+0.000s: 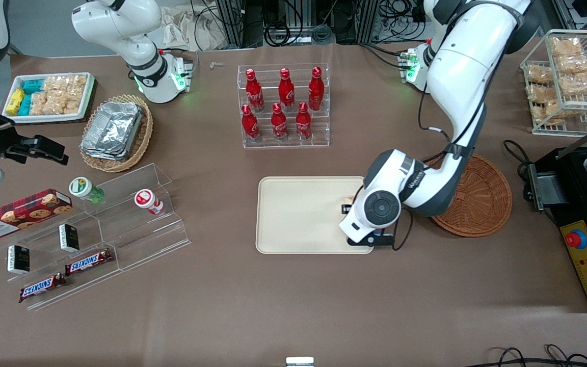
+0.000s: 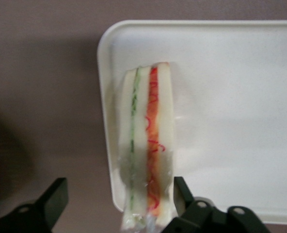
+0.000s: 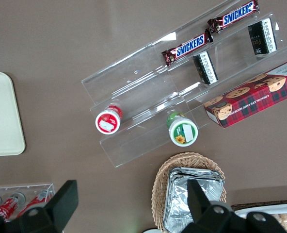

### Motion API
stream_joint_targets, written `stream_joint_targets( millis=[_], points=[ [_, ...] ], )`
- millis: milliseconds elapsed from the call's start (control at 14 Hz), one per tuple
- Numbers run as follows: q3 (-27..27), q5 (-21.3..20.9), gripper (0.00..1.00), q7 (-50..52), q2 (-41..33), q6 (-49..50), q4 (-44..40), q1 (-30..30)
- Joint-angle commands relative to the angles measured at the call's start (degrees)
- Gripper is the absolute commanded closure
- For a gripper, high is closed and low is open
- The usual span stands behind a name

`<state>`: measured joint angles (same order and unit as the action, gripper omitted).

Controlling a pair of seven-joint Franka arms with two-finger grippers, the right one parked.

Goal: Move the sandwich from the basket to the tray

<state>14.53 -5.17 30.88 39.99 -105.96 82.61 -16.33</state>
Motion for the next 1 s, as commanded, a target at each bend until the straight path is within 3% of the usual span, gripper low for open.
stream_joint_targets(
  millis=[0, 286, 571, 929],
  points=[
    [0.4, -0.2, 0.00, -6.3, -6.0, 5.7, -0.3, 5.0],
    [0.3, 0.7, 0.00, -9.6, -12.1, 11.0, -0.7, 11.2],
    [0.3, -0.2, 0.00, -10.0, -13.1, 20.3, -5.6, 18.1],
    [0.1, -3.8, 0.00, -10.3, -17.0, 21.1, -5.6, 19.1]
  ],
)
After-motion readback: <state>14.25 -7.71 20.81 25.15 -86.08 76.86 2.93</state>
